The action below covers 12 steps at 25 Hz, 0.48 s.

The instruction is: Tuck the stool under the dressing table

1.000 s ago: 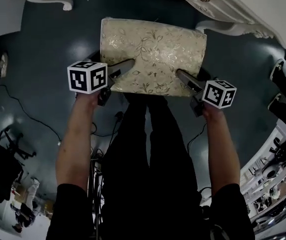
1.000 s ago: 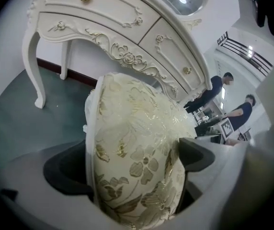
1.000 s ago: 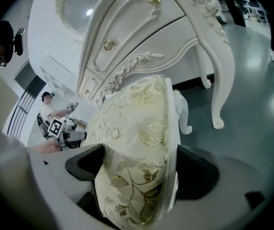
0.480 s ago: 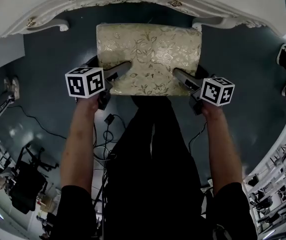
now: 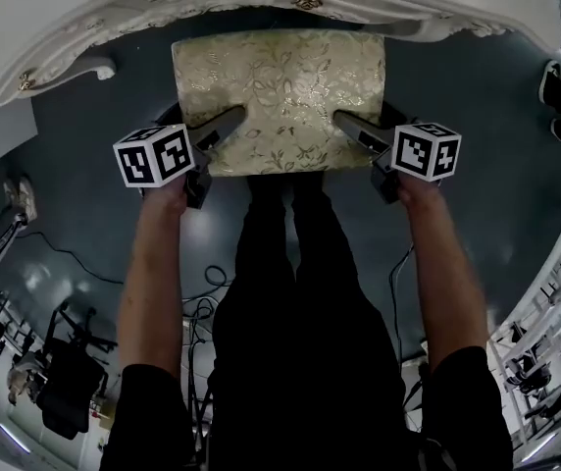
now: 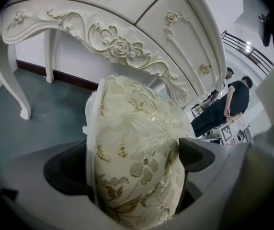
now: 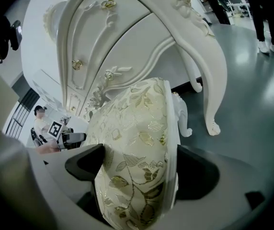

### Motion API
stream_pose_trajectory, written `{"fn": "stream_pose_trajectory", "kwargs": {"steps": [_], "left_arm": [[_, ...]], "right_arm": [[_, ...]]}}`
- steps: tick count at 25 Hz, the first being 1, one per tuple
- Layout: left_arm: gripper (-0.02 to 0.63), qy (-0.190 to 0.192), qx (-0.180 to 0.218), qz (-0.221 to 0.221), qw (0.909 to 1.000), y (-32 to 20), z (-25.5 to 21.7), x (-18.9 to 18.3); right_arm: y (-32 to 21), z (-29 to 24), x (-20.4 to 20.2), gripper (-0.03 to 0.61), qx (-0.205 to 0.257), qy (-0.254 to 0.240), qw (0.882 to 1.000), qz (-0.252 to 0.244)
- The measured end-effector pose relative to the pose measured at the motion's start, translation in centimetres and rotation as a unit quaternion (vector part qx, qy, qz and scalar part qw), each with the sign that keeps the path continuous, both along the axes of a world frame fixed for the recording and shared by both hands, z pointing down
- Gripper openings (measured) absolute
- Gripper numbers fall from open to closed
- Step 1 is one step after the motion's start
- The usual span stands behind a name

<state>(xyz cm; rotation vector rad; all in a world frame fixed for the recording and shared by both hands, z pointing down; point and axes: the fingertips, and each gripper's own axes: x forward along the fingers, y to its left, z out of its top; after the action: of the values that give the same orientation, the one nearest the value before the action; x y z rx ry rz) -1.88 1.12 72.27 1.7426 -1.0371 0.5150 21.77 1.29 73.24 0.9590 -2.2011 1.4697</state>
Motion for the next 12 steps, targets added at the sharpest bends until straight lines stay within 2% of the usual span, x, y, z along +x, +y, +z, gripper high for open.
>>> {"fn": "stream_pose_trajectory", "kwargs": {"steps": [6,12], "left_arm": [[0.574,0.008,0.022,0.004,0.9997,-0.9,0.9,0.4],[0.574,0.008,0.023,0.006,0.9997,-7.5,5.5,1.8]], "right_arm": [[-0.6,0.7,0.4,0.445,0.022,0.004,1.000,0.016],[-7.2,5.2,1.8,0.446,0.024,0.004,0.999,0.025]]}}
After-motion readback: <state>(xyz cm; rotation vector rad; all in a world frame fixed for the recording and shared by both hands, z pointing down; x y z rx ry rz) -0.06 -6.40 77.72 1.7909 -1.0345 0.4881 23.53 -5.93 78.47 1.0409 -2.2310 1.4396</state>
